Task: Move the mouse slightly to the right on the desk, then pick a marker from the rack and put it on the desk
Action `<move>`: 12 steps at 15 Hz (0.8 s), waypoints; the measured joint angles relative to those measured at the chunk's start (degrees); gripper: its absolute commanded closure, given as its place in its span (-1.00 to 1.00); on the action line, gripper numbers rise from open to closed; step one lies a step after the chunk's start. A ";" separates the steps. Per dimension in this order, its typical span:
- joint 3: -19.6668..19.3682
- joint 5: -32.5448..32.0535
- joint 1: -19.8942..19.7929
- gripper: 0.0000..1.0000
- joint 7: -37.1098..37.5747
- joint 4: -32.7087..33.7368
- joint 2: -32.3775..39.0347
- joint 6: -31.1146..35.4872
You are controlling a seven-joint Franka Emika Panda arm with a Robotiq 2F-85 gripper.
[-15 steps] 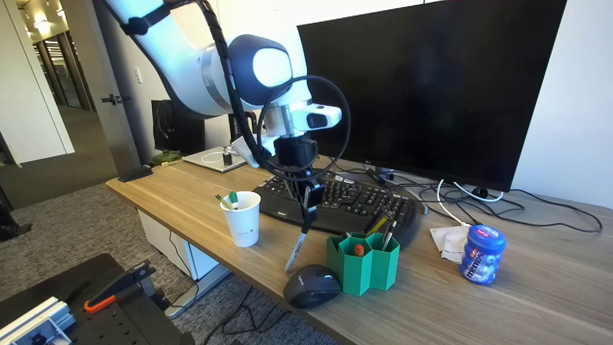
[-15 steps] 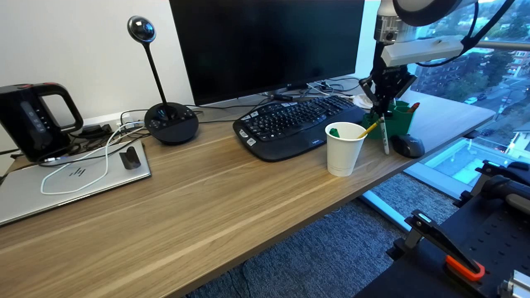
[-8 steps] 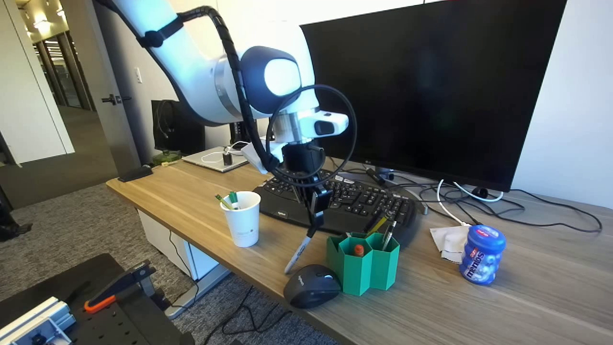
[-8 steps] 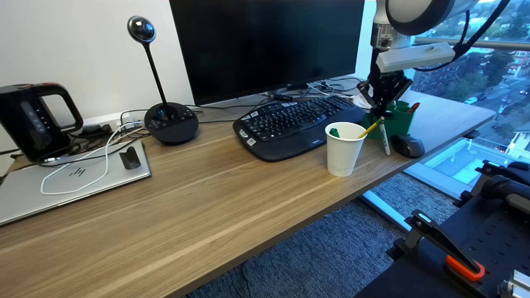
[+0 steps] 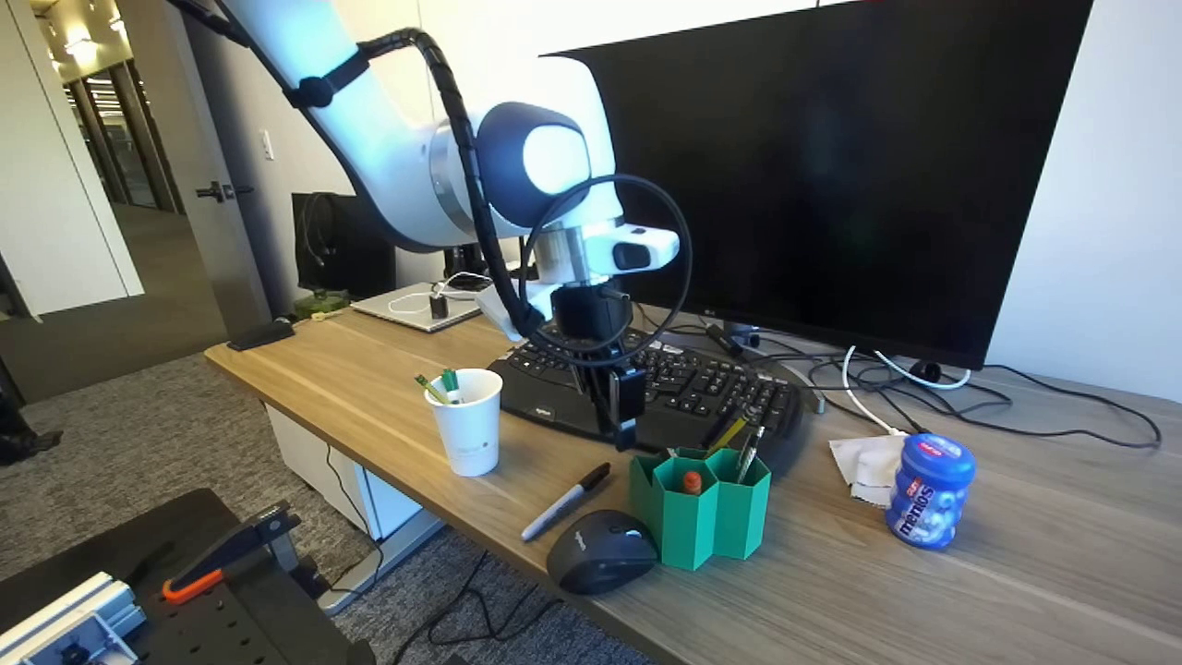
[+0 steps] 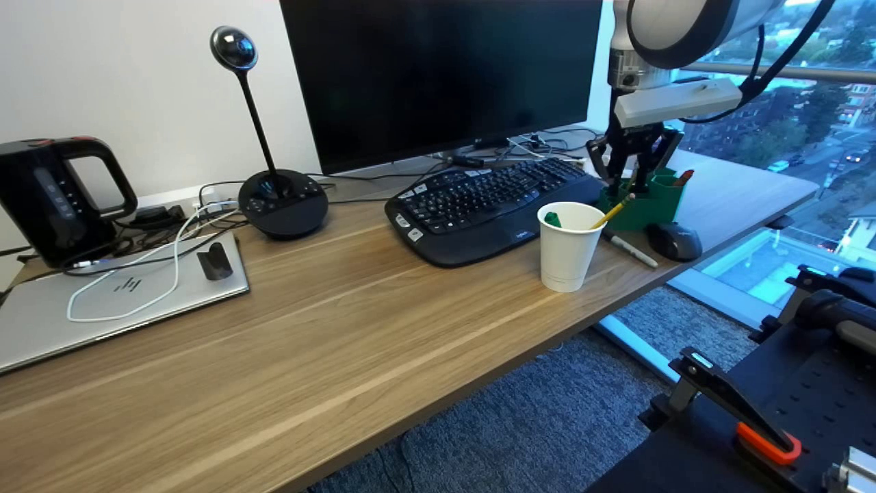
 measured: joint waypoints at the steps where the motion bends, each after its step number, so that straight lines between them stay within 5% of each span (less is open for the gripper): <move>1: -0.20 0.00 0.22 -0.66 0.52 0.29 0.21 -0.37; 4: -0.56 0.00 0.69 -1.00 2.05 0.92 0.49 -0.82; 12: -0.65 0.00 0.97 -1.00 2.64 0.44 -0.30 -0.88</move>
